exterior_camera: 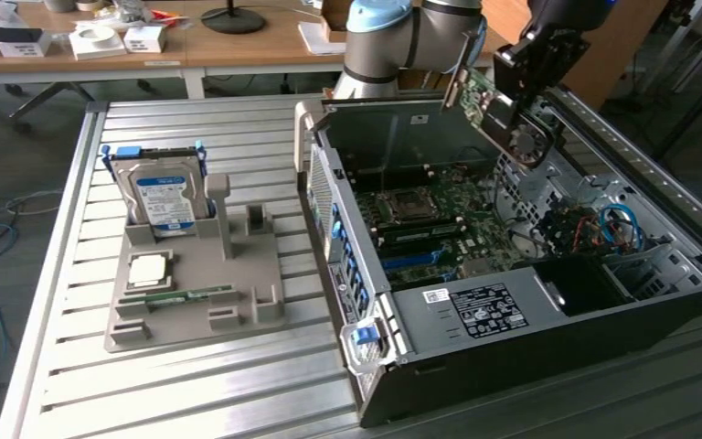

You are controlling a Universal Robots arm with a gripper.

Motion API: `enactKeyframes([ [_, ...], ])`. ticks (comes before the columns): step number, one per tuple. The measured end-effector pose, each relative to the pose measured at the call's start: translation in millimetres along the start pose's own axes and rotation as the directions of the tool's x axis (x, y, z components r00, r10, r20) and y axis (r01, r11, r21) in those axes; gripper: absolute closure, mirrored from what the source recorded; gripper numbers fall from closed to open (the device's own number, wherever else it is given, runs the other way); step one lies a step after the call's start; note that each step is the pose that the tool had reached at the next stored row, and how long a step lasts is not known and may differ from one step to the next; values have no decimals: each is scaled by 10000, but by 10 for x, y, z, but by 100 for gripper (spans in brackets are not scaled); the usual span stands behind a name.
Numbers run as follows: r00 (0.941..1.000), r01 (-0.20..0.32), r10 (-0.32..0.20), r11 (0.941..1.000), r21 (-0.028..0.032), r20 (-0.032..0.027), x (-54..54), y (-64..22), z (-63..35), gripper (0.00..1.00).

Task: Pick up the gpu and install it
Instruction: 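Insert the gpu into the slot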

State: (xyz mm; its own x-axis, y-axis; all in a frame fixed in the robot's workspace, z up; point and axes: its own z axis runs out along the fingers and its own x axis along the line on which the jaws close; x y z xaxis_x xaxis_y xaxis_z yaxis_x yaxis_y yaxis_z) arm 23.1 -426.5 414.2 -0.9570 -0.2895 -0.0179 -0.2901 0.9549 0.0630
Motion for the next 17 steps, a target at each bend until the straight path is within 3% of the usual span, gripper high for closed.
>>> enactKeyframes([
  [4,9973,726,-727,9974,-12,-46,0,0,6,74],
  [9,9868,1618,-1619,9868,-32,-102,0,-1,12,74],
  [13,9723,2332,-2332,9724,-48,-147,0,-1,19,74],
  [17,9525,3039,-3040,9527,-69,-191,0,-2,26,74],
])
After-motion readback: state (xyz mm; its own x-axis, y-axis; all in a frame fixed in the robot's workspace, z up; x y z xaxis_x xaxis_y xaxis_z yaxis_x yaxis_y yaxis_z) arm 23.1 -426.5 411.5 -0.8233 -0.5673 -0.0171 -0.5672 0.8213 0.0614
